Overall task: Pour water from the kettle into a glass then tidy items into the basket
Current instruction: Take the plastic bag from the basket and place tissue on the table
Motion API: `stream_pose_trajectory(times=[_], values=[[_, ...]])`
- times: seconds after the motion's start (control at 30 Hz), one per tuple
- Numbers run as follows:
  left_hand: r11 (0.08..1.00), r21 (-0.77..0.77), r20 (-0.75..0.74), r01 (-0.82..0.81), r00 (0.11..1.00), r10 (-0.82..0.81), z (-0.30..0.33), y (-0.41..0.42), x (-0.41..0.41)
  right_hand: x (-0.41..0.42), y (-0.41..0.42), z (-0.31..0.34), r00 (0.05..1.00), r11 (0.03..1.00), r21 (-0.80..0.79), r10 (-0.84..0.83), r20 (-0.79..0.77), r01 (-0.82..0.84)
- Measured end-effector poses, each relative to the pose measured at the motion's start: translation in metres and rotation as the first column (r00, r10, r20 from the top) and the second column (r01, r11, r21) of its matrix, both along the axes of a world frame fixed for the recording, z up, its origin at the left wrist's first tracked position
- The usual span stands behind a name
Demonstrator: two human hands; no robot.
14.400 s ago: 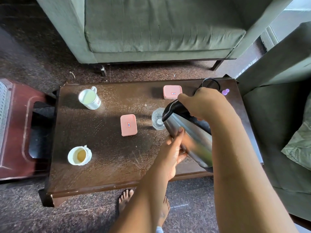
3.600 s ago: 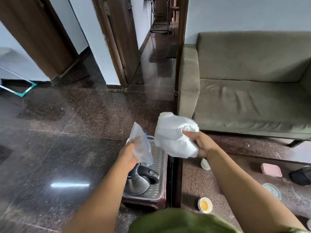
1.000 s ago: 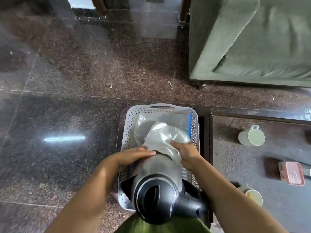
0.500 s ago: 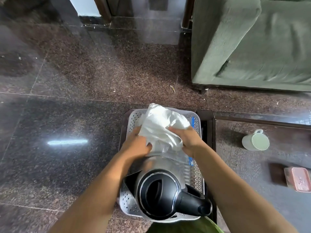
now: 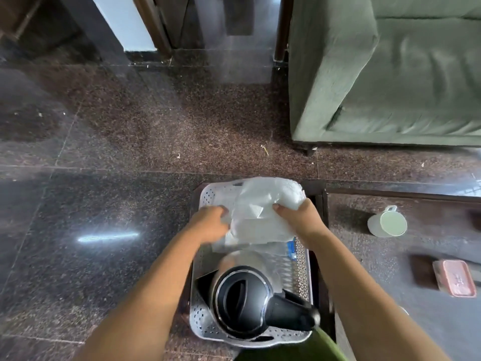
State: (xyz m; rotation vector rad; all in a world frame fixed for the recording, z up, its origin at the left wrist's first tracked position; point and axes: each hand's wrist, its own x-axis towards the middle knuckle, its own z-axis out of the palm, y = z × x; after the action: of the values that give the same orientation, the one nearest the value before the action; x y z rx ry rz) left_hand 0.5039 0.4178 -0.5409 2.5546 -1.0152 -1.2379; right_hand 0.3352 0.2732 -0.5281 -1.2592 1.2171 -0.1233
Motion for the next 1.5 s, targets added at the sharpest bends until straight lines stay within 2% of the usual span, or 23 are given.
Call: stream_pose_trajectory(times=[0.03,0.07,0.1,0.13,0.17,0.2,0.23,0.33,0.43,0.6,0.73,0.83,1.03,1.13,1.23,1.4,1.5], values=[[0.969,-0.058,-0.212,-0.241,0.951,0.224,0.021,-0.005,0.0,-0.007,-0.002,0.019,0.995,1.0,0.023,-0.004,0.102,0.002],[0.885,-0.101,-0.428,-0.455,0.823,0.374,0.046,-0.011,-0.003,-0.015,-0.005,0.039,0.981,0.999,0.04,0.018,0.192,-0.026],[0.775,-0.111,-0.617,-0.622,0.654,0.437,0.071,-0.017,-0.008,-0.023,-0.008,0.06,0.966,0.998,0.029,0.04,0.254,-0.049],[0.685,-0.074,-0.769,-0.725,0.479,0.424,0.095,-0.023,-0.015,-0.032,-0.011,0.082,0.951,0.997,0.017,0.062,0.303,-0.07],[0.641,-0.021,-0.862,-0.767,0.338,0.377,0.123,-0.029,-0.027,-0.042,-0.014,0.102,0.933,0.997,0.008,0.074,0.352,-0.082],[0.651,-0.018,-0.901,-0.759,0.294,0.318,0.148,-0.035,-0.039,-0.051,-0.018,0.121,0.916,0.996,-0.005,0.079,0.393,-0.084],[0.675,-0.056,-0.912,-0.736,0.313,0.266,0.171,-0.041,-0.053,-0.061,-0.022,0.141,0.897,0.996,-0.014,0.086,0.433,-0.089],[0.708,-0.251,-0.85,-0.66,0.501,0.165,0.222,-0.053,-0.097,-0.096,-0.031,0.197,0.874,0.993,-0.079,0.115,0.473,-0.088],[0.654,-0.434,-0.759,-0.619,0.643,0.105,0.26,-0.067,-0.136,-0.135,-0.041,0.246,0.848,0.992,-0.108,0.116,0.517,-0.07],[0.564,-0.636,-0.648,-0.526,0.762,-0.02,0.313,-0.094,-0.21,-0.195,-0.054,0.302,0.819,0.992,-0.106,0.0,0.574,0.075],[0.499,-0.689,-0.611,-0.525,0.791,-0.01,0.336,-0.116,-0.261,-0.236,-0.069,0.326,0.835,0.957,-0.225,-0.032,0.549,0.184],[0.473,-0.705,-0.603,-0.529,0.797,-0.008,0.352,-0.126,-0.288,-0.272,-0.078,0.346,0.831,0.972,-0.175,-0.033,0.556,0.156],[0.546,-0.637,-0.731,-0.544,0.652,-0.202,0.374,-0.129,-0.307,-0.323,-0.076,0.368,0.823,0.989,-0.12,-0.002,0.568,0.086],[0.58,-0.597,-0.765,-0.554,0.61,-0.205,0.376,-0.127,-0.31,-0.332,-0.067,0.368,0.823,0.982,-0.137,-0.032,0.567,0.133],[0.624,-0.603,-0.739,-0.497,0.642,-0.203,0.371,-0.125,-0.311,-0.332,-0.052,0.367,0.803,0.965,-0.127,-0.113,0.586,0.229],[0.654,-0.683,-0.626,-0.326,0.722,-0.294,0.355,-0.122,-0.31,-0.334,-0.032,0.354,0.802,0.911,-0.167,-0.232,0.551,0.378],[0.674,-0.648,-0.648,-0.355,0.722,-0.242,0.349,-0.125,-0.32,-0.342,-0.023,0.345,0.76,0.868,-0.145,-0.321,0.565,0.475]])
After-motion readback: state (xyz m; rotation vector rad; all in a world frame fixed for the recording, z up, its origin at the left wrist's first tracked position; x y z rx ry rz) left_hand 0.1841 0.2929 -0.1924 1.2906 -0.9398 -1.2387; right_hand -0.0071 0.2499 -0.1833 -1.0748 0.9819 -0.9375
